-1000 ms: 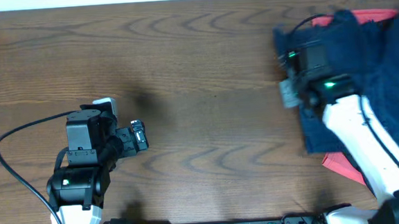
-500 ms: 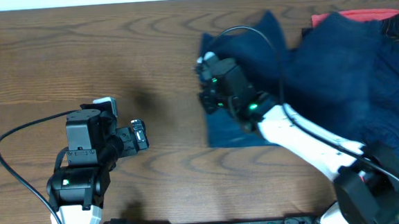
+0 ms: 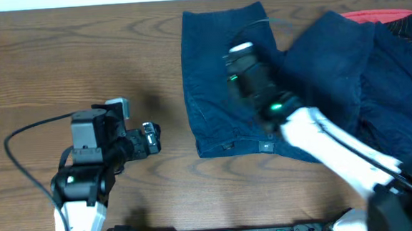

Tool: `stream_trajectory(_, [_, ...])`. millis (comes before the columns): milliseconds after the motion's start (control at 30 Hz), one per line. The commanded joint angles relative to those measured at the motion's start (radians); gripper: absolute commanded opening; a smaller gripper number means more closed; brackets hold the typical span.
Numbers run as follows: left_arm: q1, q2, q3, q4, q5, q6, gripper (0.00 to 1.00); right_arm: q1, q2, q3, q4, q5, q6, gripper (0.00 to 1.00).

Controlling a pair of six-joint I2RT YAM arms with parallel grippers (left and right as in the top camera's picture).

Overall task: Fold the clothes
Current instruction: 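Drag the navy shorts leftward onto the open table with the right gripper, then grasp the shorts' left edge with the left gripper and pull it flat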

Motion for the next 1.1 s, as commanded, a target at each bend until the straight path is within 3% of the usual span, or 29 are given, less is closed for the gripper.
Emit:
stream_trajectory(0, [-0.039,0.077,0.008,0.012,0.099,-0.035,0.98,-0.114,-0.099,0.008,-0.119,0.109,0.032,0.68])
stream_trajectory(133, [-0.114,0.205,0.008,0.065,0.188,-0.1,0.98,-0.228,-0.15,0.008,-0.249,0.109,0.047,0.67])
stream_trajectory(533, [-0.317,0.649,0.008,0.209,0.189,-0.624,1.0,-0.382,-0.178,0.008,-0.374,0.109,0.047,0.66])
stream_trajectory(633, [-0.355,0.72,0.008,0.259,0.227,-0.66,0.84,-0.385,-0.178,0.008,-0.385,0.109,0.047,0.65])
stream_trajectory(800, [-0.391,0.752,0.008,0.318,0.266,-0.654,0.38,-0.385,-0.178,0.008,-0.393,0.109,0.047,0.63])
stream_trajectory(833, [-0.389,0.749,0.008,0.317,0.266,-0.641,0.33,-0.385,-0.178,0.008,-0.393,0.109,0.047,0.63])
stream_trajectory(900, [-0.365,0.736,0.008,0.306,0.265,-0.581,0.06,-0.385,-0.178,0.008,-0.395,0.109,0.047,0.63])
stream_trajectory(1067, [-0.194,0.652,0.018,0.124,0.105,-0.425,0.06,-0.386,-0.177,0.008,-0.418,0.109,0.047,0.63])
